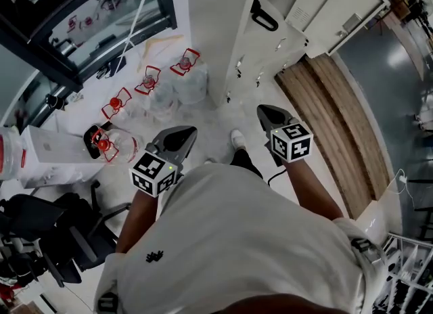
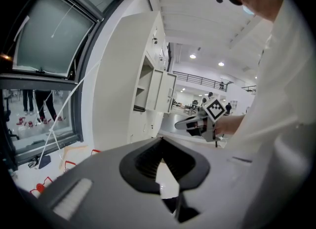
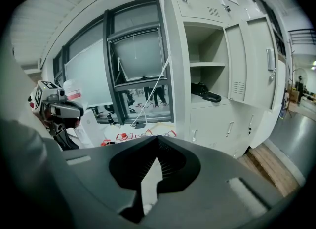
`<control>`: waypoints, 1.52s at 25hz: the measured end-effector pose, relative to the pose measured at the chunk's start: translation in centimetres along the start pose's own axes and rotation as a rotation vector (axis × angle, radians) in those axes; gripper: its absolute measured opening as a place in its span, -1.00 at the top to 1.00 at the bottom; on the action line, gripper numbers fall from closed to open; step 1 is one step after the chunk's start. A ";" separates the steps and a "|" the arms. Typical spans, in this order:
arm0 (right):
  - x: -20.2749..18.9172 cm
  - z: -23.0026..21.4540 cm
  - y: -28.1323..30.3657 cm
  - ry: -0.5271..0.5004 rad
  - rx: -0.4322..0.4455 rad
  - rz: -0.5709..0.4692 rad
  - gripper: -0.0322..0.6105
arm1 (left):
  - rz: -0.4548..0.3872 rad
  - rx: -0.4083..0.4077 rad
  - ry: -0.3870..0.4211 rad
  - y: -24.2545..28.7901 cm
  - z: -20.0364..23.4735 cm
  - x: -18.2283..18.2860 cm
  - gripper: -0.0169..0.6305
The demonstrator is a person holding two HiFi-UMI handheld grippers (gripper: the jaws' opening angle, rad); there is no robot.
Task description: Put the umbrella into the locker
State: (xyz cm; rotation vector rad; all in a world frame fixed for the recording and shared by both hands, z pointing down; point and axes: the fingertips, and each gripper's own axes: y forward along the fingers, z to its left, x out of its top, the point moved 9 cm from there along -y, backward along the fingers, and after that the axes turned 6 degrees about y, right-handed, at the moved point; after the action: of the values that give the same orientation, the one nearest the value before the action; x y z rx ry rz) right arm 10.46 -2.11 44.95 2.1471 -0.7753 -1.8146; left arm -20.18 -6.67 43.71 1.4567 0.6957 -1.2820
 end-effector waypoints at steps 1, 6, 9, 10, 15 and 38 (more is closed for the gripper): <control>-0.1 0.0 0.0 0.006 0.002 0.002 0.89 | -0.001 -0.001 0.000 0.0 0.0 0.0 0.78; -0.5 -0.1 -0.1 0.033 0.007 0.004 0.89 | -0.004 -0.001 -0.004 -0.2 -0.1 -0.2 0.78; -0.6 -0.1 -0.2 0.036 0.007 0.006 0.89 | -0.001 0.000 -0.010 -0.2 -0.1 -0.4 0.78; -0.6 -0.1 -0.2 0.036 0.009 0.007 0.89 | -0.001 0.000 -0.011 -0.2 -0.2 -0.5 0.78; -0.8 -0.1 -0.4 0.030 0.009 0.010 0.89 | 0.001 -0.002 -0.012 -0.1 -0.4 -0.5 0.78; 0.3 -3.4 -0.6 0.016 0.001 0.014 0.89 | 0.022 -0.026 -0.008 3.2 -0.8 0.7 0.78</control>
State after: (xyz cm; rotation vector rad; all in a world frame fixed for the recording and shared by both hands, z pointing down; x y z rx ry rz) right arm 13.88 -2.26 45.09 2.1489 -0.7860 -1.7886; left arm -16.89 -7.07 43.95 1.4338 0.6868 -1.2576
